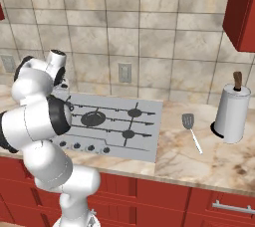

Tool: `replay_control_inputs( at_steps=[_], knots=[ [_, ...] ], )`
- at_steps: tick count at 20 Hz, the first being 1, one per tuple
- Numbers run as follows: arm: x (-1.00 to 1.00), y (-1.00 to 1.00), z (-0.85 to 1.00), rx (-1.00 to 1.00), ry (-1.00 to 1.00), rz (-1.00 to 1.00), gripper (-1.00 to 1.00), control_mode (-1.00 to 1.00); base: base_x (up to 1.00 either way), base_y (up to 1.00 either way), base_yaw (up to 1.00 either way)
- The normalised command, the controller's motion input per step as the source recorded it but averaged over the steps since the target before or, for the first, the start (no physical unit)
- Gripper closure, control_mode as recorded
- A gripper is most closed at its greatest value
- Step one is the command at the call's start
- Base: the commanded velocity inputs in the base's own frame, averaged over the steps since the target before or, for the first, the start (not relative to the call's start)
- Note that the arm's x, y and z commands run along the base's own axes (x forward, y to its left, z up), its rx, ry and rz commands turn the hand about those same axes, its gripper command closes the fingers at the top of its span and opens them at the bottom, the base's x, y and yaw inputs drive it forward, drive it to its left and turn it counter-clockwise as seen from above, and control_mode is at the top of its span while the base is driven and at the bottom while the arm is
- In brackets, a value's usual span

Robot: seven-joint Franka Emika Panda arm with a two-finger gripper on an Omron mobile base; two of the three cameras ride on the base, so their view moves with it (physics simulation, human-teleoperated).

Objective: Put the broccoli and lime in the pot. Retrieve the spatula and lightly stir the vegetables in the pot.

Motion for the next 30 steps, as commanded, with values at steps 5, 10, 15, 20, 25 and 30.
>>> replay_control_inputs(
  at_steps=[5, 10, 15, 20, 25, 30],
  knots=[
    [0.11, 0.07, -0.03, -0.32, 0.32, -0.37, 1.00, -1.00, 0.00, 0.00, 0.00],
    [0.03, 0.20, 0.02, -0.28, 0.20, -0.24, 1.00, -1.00, 0.00, 0.00, 0.00],
    [0.00, 0.11, -0.16, -0.07, -0.03, -0.06, 1.00, -1.00, 0.00, 0.00, 0.00],
    [0.07, 0.16, -0.10, 0.00, -0.15, -0.02, 1.00, -1.00, 0.00, 0.00, 0.00],
    [0.46, 0.46, -0.13, 0.00, -0.12, -0.04, 1.00, -1.00, 0.00, 0.00, 0.00],
    [0.51, 0.35, -0.08, -0.02, -0.02, -0.03, 1.00, -1.00, 0.00, 0.00, 0.00]
  ],
)
